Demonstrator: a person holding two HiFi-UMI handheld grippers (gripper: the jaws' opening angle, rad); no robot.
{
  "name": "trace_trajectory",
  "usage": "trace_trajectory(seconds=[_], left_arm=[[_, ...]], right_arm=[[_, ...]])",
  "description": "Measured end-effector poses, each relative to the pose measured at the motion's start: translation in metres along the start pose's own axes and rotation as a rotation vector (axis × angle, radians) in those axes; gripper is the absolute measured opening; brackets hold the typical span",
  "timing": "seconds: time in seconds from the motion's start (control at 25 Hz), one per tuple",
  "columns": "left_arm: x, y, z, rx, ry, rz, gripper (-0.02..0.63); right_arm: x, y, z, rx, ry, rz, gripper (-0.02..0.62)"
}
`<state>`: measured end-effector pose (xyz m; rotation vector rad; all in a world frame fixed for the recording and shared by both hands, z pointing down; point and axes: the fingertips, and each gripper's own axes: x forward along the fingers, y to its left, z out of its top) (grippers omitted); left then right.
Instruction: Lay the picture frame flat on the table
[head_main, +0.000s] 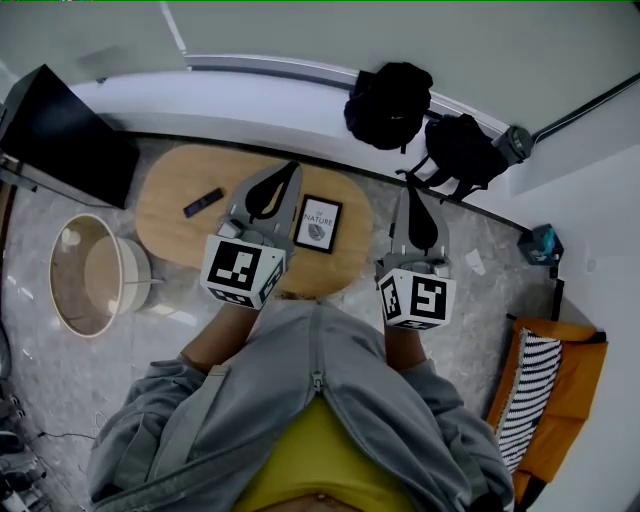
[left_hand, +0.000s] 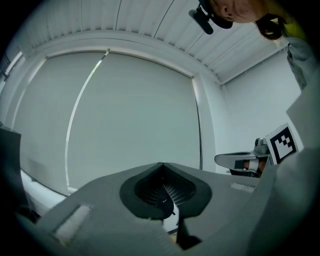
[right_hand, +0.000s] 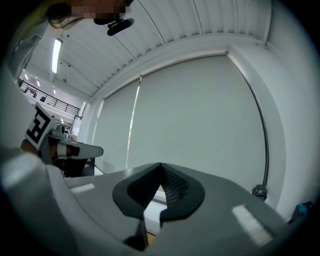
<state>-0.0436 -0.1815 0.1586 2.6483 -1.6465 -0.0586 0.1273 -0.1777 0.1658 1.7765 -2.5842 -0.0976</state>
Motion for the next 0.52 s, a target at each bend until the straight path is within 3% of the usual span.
trace_trajectory(seconds=[0.52], left_arm=[[0.005,-0.011,-0.005,-0.005,-0.001,-0.020,0.005]], right_arm=[[-0.005,-0.007,-0.005,0.012,0.001,0.002,0.002]])
